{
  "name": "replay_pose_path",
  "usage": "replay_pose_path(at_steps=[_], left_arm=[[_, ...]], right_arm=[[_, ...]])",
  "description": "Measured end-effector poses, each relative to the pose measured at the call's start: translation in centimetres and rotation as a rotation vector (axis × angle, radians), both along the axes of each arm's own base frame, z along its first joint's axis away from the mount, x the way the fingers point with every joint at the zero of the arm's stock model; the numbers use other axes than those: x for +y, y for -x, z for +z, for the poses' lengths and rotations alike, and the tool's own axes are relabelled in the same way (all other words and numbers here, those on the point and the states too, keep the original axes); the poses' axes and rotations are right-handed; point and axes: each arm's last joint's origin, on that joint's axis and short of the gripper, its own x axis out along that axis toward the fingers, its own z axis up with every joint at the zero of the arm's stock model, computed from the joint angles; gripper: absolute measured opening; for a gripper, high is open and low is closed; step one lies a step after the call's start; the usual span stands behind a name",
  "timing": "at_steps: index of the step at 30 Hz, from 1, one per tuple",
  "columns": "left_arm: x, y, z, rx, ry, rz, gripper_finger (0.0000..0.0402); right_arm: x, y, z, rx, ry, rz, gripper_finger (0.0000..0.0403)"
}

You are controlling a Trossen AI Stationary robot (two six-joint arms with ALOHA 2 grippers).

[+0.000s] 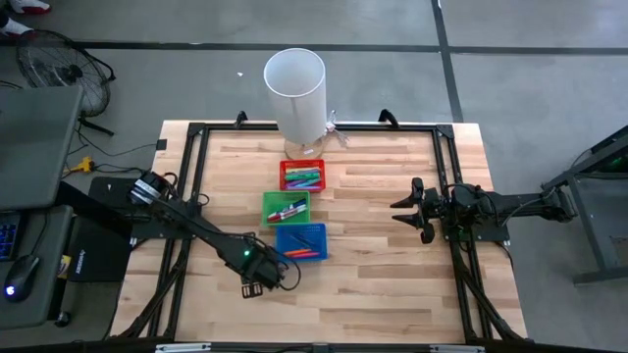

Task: Pick & Place Markers
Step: Put the orange pen into the blue bin

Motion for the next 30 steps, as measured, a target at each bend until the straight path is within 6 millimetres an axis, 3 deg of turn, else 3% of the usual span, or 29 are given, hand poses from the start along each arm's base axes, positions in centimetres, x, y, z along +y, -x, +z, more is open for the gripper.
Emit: replay_pose_path(at_steps=[10,19,30], left_arm=[[0.2,0.0,-0.2,-0.031,-0.051,-0.001,0.0215],[0.9,-0.6,-0.4,-0.033,-0.048,0.001,0.0213],[1.4,-0.9,-0.7,-0.001,-0.013,-0.025,0.0182]], right_arm=[[0.0,0.0,0.0,0.000,0.001,0.000,0.0149],[0.0,0.0,0.0,0.000,0.001,0.000,0.0149],[0.0,0.0,0.0,0.000,0.000,0.000,0.0149]])
